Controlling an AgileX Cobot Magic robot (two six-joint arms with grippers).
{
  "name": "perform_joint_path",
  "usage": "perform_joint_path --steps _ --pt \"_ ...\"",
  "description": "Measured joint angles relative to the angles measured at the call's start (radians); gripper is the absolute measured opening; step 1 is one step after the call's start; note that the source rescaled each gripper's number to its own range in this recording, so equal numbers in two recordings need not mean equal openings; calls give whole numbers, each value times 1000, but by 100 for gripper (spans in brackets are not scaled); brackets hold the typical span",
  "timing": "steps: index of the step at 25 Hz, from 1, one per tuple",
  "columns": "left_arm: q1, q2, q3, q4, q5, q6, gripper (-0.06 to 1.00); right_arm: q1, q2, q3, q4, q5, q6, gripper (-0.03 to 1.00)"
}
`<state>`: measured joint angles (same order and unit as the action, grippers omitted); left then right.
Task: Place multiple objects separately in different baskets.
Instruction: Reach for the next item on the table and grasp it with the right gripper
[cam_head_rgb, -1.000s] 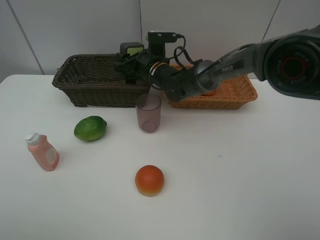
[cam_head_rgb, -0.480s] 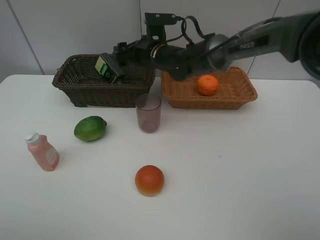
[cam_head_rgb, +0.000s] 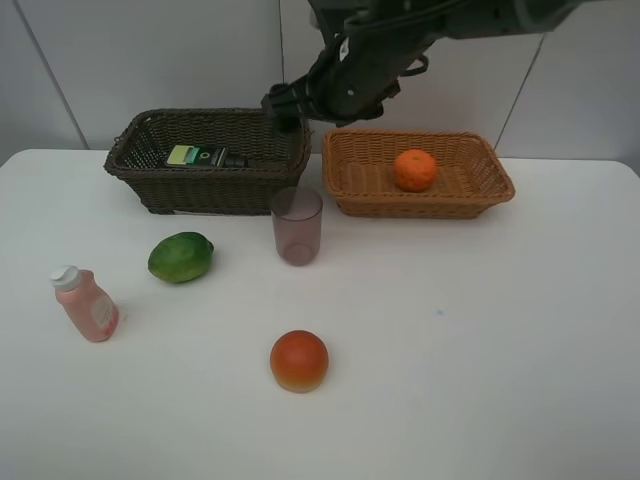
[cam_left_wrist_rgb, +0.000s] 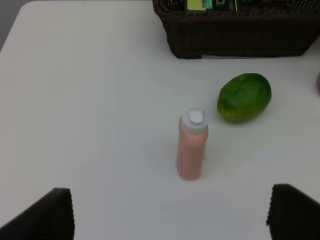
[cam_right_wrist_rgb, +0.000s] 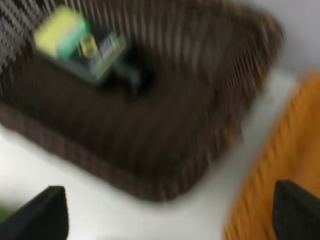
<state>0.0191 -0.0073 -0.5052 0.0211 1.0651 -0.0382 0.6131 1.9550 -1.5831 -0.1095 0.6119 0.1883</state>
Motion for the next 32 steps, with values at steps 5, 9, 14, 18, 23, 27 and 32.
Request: perform_joint_path --steps 5,9,14,18,23,27,32 --pt "0 0 0 0 0 0 100 14 -107 46 -3 248 -121 65" --pt "0 0 0 0 0 0 100 28 -203 163 13 290 -256 65" --pt "0 0 0 0 0 0 100 61 -258 275 80 351 -520 65" --pt "0 0 0 0 0 0 100 104 -258 337 116 385 -701 65" --pt "0 0 0 0 0 0 100 172 -249 378 74 388 -798 65" --pt "0 0 0 0 0 0 100 217 -207 378 49 378 -821 65" --pt "0 0 0 0 0 0 100 250 -152 379 49 338 -898 65"
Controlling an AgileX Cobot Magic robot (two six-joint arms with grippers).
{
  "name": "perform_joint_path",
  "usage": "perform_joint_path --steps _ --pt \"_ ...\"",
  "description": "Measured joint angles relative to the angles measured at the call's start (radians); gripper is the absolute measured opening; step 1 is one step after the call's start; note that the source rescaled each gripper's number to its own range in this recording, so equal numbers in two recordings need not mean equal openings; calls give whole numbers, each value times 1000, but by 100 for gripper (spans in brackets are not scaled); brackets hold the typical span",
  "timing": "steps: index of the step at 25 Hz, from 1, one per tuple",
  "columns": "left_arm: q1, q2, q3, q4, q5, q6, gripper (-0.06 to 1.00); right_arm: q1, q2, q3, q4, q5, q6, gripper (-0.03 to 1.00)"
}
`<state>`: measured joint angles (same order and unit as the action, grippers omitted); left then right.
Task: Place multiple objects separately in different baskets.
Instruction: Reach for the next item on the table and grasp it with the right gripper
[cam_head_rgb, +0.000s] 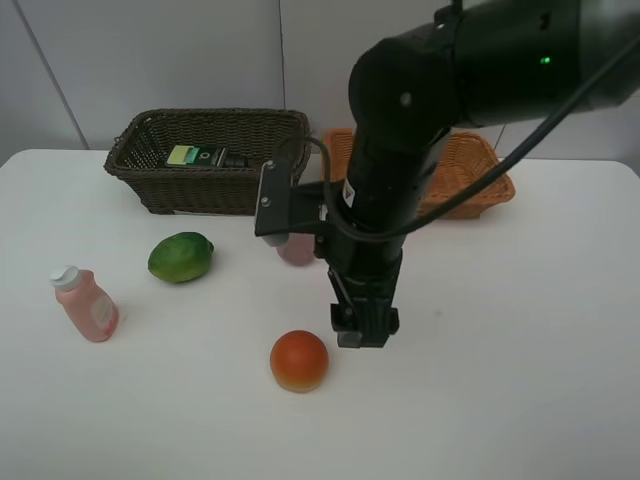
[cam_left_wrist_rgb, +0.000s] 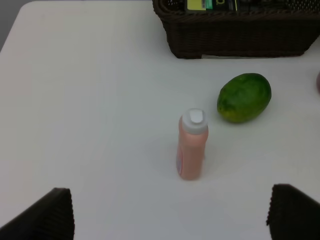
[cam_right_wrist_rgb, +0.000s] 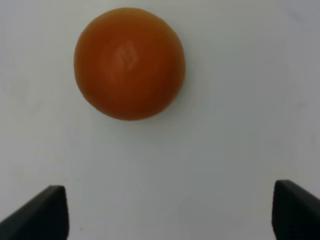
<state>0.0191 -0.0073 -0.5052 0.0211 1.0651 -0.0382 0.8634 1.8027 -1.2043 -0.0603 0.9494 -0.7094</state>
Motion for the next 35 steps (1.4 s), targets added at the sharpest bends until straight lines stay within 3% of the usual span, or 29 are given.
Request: perform_joint_path --steps 12,15,22,35 --pt "0 0 0 0 0 0 100 30 42 0 43 -90 -270 65" --pt "0 0 0 0 0 0 100 34 61 0 49 -136 -282 66" --pt "0 0 0 0 0 0 100 58 95 3 49 -173 -289 82" --pt "0 0 0 0 0 0 100 77 173 5 54 -193 -290 82"
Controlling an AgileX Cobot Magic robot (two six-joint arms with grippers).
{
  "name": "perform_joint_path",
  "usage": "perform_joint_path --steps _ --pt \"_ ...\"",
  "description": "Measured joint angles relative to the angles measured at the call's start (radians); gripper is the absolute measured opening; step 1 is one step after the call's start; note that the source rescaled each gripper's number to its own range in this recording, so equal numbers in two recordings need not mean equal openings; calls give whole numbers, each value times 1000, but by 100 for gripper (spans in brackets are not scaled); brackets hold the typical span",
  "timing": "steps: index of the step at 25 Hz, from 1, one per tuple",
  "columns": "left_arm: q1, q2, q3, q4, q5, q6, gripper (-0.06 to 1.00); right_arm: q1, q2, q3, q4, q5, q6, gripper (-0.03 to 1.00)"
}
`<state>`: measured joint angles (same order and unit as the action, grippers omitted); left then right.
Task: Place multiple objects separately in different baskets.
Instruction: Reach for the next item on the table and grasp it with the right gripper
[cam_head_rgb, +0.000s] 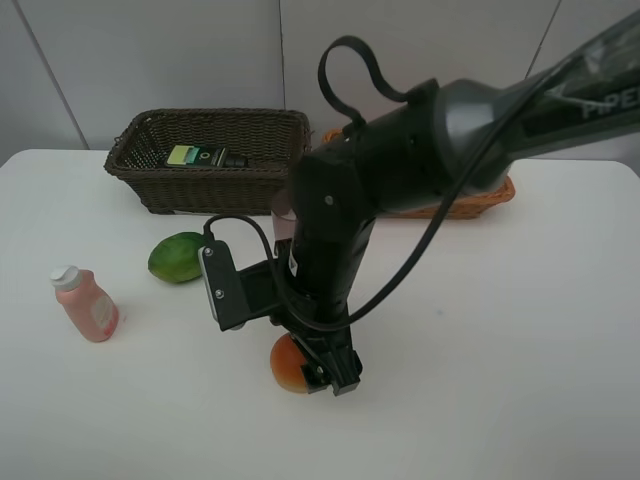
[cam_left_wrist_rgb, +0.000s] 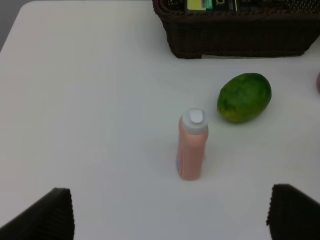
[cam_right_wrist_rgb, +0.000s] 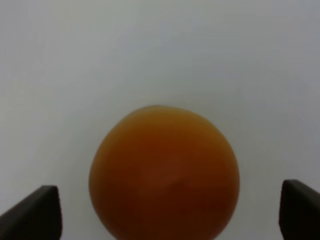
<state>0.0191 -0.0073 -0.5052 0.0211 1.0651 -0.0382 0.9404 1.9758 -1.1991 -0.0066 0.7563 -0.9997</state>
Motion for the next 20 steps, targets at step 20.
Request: perform_joint_path --steps 20 --pt "0 0 0 0 0 0 100 0 85 0 0 -37 0 82"
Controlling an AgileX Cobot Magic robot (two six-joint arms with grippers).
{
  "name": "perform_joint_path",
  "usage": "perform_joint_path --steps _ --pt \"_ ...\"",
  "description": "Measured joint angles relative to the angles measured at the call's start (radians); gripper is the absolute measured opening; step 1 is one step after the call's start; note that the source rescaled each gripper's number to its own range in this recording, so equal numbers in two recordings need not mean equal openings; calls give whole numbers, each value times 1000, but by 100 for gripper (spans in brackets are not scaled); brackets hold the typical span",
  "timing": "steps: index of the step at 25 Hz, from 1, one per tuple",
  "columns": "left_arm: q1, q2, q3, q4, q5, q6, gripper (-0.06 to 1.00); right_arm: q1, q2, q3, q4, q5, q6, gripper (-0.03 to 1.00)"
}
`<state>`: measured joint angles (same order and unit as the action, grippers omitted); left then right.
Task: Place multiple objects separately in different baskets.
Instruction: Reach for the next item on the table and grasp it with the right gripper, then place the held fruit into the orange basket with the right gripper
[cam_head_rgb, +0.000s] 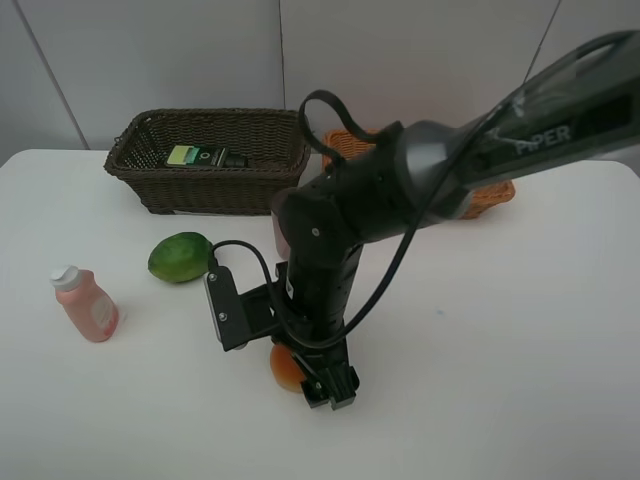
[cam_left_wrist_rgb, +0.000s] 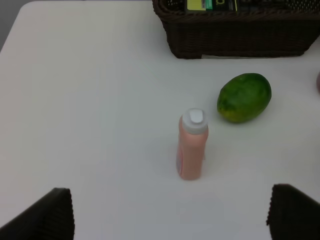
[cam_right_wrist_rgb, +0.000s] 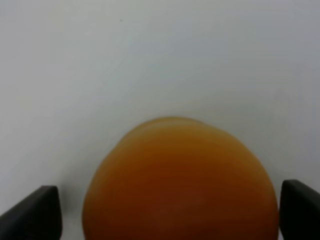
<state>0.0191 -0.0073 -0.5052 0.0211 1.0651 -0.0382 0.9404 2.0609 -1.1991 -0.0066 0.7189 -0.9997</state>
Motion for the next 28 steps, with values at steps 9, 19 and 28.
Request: perform_joint_path --steps 9,19,28 --pt "0 0 0 0 0 0 100 0 0 0 7 3 -3 0" --pt "0 0 0 0 0 0 100 0 0 0 7 4 -7 0" --pt "0 0 0 0 0 0 100 0 0 0 7 2 -7 0"
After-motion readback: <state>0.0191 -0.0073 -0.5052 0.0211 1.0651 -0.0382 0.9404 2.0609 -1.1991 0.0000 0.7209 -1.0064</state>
